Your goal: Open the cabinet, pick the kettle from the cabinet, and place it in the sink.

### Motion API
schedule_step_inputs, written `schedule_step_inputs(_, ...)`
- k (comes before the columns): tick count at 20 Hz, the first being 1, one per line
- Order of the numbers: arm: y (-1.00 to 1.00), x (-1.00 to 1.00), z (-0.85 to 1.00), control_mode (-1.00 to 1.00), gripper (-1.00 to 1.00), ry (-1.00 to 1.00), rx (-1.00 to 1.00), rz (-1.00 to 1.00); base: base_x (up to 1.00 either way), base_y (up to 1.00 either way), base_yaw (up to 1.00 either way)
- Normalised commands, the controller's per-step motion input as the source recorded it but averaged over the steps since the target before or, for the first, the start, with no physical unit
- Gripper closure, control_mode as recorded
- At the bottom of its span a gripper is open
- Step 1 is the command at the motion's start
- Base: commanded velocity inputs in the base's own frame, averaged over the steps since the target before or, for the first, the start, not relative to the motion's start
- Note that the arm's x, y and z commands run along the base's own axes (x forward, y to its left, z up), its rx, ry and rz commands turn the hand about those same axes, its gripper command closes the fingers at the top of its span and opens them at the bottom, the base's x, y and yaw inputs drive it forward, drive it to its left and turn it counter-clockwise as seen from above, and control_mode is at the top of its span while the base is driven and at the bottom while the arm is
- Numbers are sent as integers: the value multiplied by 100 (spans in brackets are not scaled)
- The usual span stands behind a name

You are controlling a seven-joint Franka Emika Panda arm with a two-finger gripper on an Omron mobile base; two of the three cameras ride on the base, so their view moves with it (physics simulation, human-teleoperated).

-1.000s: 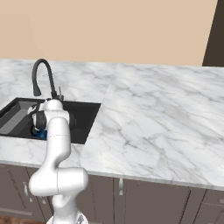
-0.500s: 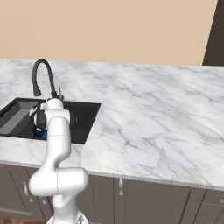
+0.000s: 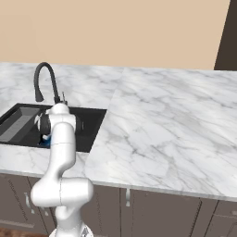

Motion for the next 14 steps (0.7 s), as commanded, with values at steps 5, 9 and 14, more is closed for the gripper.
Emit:
schedule_step_inputs(5, -24, 4, 10, -100, -100, 1, 0, -8, 0, 0, 0)
schedule_step_inputs(9, -22, 3, 18, -100, -100, 2, -2, -8, 0, 0, 0)
schedule_step_inputs(14, -13, 2, 19, -100, -100, 6, -9, -7, 0, 0, 0)
